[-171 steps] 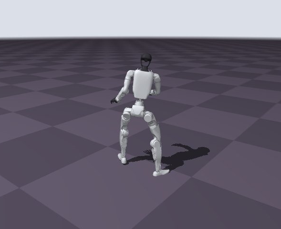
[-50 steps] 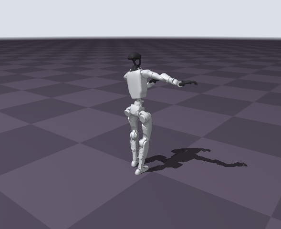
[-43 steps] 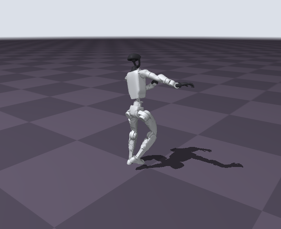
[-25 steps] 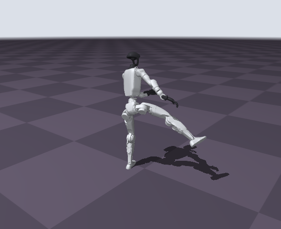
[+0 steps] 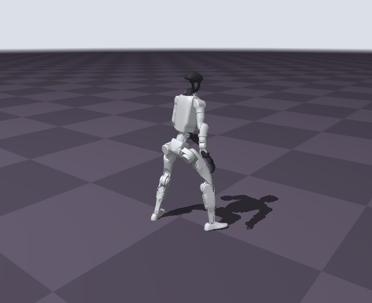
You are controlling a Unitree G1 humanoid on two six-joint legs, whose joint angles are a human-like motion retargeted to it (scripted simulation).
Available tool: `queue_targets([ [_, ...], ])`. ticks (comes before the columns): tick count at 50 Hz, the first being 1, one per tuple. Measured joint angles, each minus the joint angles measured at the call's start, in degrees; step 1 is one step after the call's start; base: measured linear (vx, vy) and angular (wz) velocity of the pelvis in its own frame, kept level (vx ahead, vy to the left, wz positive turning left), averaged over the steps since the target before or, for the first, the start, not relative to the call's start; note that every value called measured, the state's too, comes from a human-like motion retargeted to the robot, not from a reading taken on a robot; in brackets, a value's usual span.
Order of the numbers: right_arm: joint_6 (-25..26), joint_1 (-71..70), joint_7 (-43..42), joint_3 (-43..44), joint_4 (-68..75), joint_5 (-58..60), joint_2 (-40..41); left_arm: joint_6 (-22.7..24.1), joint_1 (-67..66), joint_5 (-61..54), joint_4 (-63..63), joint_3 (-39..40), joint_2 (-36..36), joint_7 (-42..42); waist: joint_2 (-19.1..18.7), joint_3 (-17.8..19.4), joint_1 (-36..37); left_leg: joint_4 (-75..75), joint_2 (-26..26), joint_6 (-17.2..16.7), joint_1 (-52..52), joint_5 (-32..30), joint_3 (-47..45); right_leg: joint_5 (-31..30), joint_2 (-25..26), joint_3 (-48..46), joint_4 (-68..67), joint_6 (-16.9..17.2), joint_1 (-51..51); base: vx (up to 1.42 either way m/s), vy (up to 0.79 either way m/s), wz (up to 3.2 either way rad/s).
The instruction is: Kungfu
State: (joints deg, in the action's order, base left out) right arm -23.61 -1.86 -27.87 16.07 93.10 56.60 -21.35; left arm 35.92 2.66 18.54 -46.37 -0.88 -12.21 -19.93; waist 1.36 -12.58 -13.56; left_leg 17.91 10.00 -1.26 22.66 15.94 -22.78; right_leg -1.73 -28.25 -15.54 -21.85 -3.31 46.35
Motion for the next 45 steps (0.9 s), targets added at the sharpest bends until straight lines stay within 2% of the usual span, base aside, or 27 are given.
queue_targets([
  [3, -2.3, -2.7, 0.8, -1.7, -0.6, -2.5, 0.5, 0.3, 4.3, 0.4, -2.7, -4.2, 0.2, -1.2, -1.3, 1.2, -0.2, 0.6, 1.6, -2.9, -2.4, 1.0, -1.4, 4.1, -0.9, -4.3, 3.2, -2.8, -1.4, -0.07, -0.60, -0.34],
  [4, -3.3, -3.3, 0.8, -2.2, -1.0, -3.1, 0.5, 0.5, 5.9, 0.6, -3.5, -5.7, 0.3, -1.6, -1.0, 1.5, -0.3, 1.1, 1.5, -3.9, -3.4, 1.8, -2.0, 4.1, -1.7, -6.0, 4.0, -0.8, -2.4, 0.02, -0.89, -0.15],
  [5, -4.2, -3.9, 0.8, -2.7, -1.3, -3.5, 0.6, 0.8, 7.6, 0.8, -4.4, -7.3, 0.4, -1.9, -0.3, 1.9, -0.5, 1.7, 1.0, -4.9, -4.6, 2.9, -2.6, 3.4, -2.7, -8.0, 4.9, 2.7, -3.7, 0.11, -0.94, 0.17],
  [6, -4.8, -4.2, 0.3, -3.1, -1.8, -3.9, 0.7, 1.4, 8.9, 1.6, -5.0, -8.5, 0.6, -2.3, 0.5, 1.9, -0.8, 2.1, 0.0, -5.5, -5.8, 3.7, -2.8, -2.3, -3.9, -7.2, 5.1, 6.8, -3.5, 0.15, -0.83, 0.28],
  [7, -5.3, -4.7, -0.2, -3.2, -2.1, -4.4, 0.7, 2.2, 10.5, 3.0, -5.9, -9.5, 1.1, -2.4, 1.1, 1.6, -0.5, 2.4, -0.8, -6.1, -6.4, 4.3, -3.3, -5.3, -4.5, -4.0, 3.5, 9.6, -1.4, 0.13, -0.69, 0.20],
  [8, -5.4, -5.6, -0.7, -2.6, -2.3, -5.1, 0.6, 3.2, 12.3, 5.4, -7.0, -10.2, 2.3, -2.2, 1.5, 0.5, 0.7, 2.2, -1.2, -6.6, -5.9, 4.4, -4.1, -2.6, -3.8, 3.9, -1.4, 9.9, 4.5, -0.06, -0.78, -0.10],
  [10, -5.9, -10.8, -1.0, -2.5, -2.7, -6.6, -0.5, 4.2, 16.7, 12.2, -9.8, -8.9, 6.6, 1.6, 0.4, 3.4, 1.8, 1.7, -1.1, -7.7, -6.7, 4.3, -4.4, -1.1, -3.4, 7.5, -5.1, 9.8, 9.3, -0.40, -0.71, -0.42],
  [13, -8.4, -21.3, 1.8, -7.1, -4.1, -10.1, -2.4, 3.1, 25.6, 17.6, -17.5, -9.6, 11.2, 11.6, -4.8, 7.6, -2.0, 0.3, -0.5, -7.9, -6.8, 3.6, -3.3, 2.8, -3.0, 6.5, -10.3, 8.9, 12.6, -0.40, -0.13, -0.26],
  [15, -10.8, -25.1, 6.1, -9.5, -6.5, -12.5, -3.2, 2.5, 30.8, 18.1, -22.8, -12.5, 12.4, 15.8, -9.5, 8.3, -4.2, -0.4, 0.9, -9.1, -5.5, 3.2, 0.1, 3.6, -0.5, 8.5, -11.8, 8.3, 15.2, -0.04, -0.20, -0.02],
  [17, -13.8, -27.4, 9.9, -12.1, -9.5, -14.2, -4.2, 2.8, 35.3, 19.4, -26.8, -14.9, 12.9, 17.9, -11.9, 8.5, -3.8, -2.3, 0.9, -10.4, -5.7, 2.5, 0.8, 4.4, 0.6, 7.8, -12.7, 7.4, 16.9, -0.02, -0.04, -0.43],
  [20, -15.9, -31.5, 14.4, -16.6, -14.7, -17.1, -6.4, 3.2, 43.2, 24.9, -29.1, -18.4, 11.5, 21.7, -14.0, 10.9, -3.6, -5.4, 0.7, -12.7, -7.0, 1.5, 0.3, 5.8, 1.1, 7.3, -14.7, 6.8, 19.3, -0.15, -0.11, -0.37],
  [25, -17.6, -36.2, 15.4, -19.0, -18.0, -16.9, -5.6, -0.7, 48.8, 38.6, -30.6, -16.9, 11.8, 31.3, -16.5, 12.4, -4.1, -8.6, -1.0, -13.7, -7.2, 0.4, -0.8, 5.6, 0.9, 8.6, -15.7, 6.4, 22.5, -0.07, 0.03, 0.00],
  [30, -19.4, -36.8, 16.9, -19.0, -16.9, -20.4, -2.7, -1.2, 47.5, 35.2, -31.9, -14.0, 13.2, 30.8, -18.0, 13.2, -4.1, -9.7, -2.7, -13.7, -6.1, -0.7, 0.5, 5.0, -0.9, 9.5, -15.2, 6.8, 23.3, -0.07, 0.08, 0.31],
  [34, -22.6, -34.6, 23.9, -21.9, -19.5, -29.9, -1.0, -2.4, 41.3, 33.7, -25.2, -14.4, 12.2, 28.4, -18.9, 13.6, -3.4, -10.0, -3.2, -13.7, -5.8, -0.7, 1.8, 4.6, -2.0, 9.6, -14.6, 7.2, 22.4, -0.02, 0.11, 0.29],
  [38, -23.1, -30.8, 31.0, -26.7, -25.5, -38.8, 1.7, -5.1, 31.1, 38.3, -9.4, -16.4, 7.6, 28.1, -19.9, 13.4, -2.0, -10.1, -3.1, -13.7, -6.2, -0.1, 3.1, 4.2, -2.5, 9.0, -13.7, 7.6, 20.2, 0.05, 0.12, 0.14],
  [42, -19.2, -25.8, 41.6, -33.4, -35.9, -51.2, 4.7, -4.8, 18.8, 44.9, 11.3, -16.5, 0.3, 29.2, -20.0, 12.5, 1.2, -9.6, -2.7, -13.7, -7.0, 0.7, 4.0, 3.4, -2.9, 7.8, -12.2, 8.2, 17.3, 0.12, 0.16, -0.03],
  [45, -13.8, -22.0, 51.1, -40.0, -48.7, -66.4, 5.9, -6.5, 9.7, 45.1, 28.2, -17.9, -6.2, 22.9, -19.6, 11.6, 4.6, -9.0, -2.3, -13.7, -7.8, 1.5, 4.5, 2.5, -2.9, 6.7, -10.8, 8.6, 14.8, 0.15, 0.19, -0.15],
])
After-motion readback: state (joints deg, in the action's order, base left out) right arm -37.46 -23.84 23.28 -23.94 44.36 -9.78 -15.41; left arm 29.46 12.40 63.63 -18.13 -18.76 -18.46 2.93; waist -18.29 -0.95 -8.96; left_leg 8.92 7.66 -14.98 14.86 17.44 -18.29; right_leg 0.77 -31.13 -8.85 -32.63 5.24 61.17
